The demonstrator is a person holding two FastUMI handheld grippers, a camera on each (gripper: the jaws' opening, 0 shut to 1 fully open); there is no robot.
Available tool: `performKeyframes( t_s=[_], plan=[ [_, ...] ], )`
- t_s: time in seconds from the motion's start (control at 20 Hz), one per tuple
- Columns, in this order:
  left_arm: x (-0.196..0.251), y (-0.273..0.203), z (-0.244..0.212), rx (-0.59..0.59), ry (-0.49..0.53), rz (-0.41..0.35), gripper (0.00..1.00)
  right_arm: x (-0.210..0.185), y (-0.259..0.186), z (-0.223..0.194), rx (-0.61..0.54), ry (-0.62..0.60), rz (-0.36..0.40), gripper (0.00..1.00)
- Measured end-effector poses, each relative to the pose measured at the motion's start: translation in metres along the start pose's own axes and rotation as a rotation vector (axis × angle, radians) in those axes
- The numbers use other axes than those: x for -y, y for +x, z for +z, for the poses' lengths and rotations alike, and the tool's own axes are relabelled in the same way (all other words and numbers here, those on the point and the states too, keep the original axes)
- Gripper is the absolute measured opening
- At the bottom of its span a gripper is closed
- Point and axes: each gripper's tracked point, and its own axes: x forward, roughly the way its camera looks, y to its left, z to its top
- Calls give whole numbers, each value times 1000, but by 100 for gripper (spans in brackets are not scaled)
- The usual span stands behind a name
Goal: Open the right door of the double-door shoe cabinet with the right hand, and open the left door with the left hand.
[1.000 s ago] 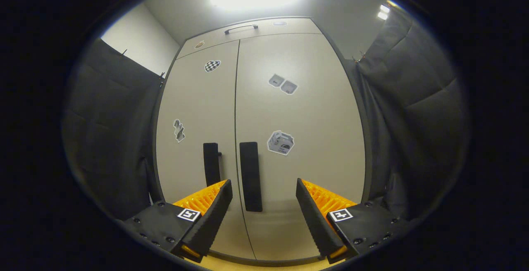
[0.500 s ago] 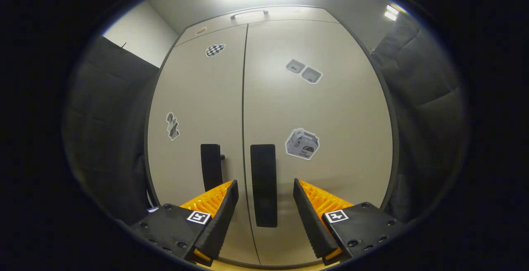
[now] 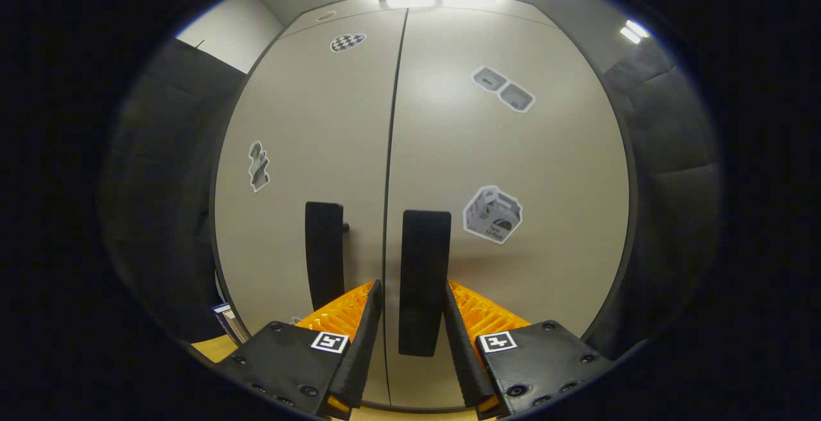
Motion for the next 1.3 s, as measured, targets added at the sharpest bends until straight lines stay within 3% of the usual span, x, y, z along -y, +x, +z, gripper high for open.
performKeyframes(
  t_s=[0.2,0.3,0.35,0.4,0.5,1.3],
  plan=[
    [1,-3,1,6,14,-7,94,8,1,-9,-62,94,-33,34],
    [0,-3,-1,-1,8,-7,94,9,3,-10,-71,90,-32,35],
    [-1,-3,-1,-2,7,-6,94,10,5,-9,-65,74,-32,25],
    [-3,-3,-1,0,6,-5,94,8,5,-10,-61,69,-23,15],
    [-3,-5,3,6,2,-5,94,8,6,-12,-72,57,20,10],
    [47,-4,28,68,-21,-141,94,11,-41,-2,-146,63,172,10]
  ],
)
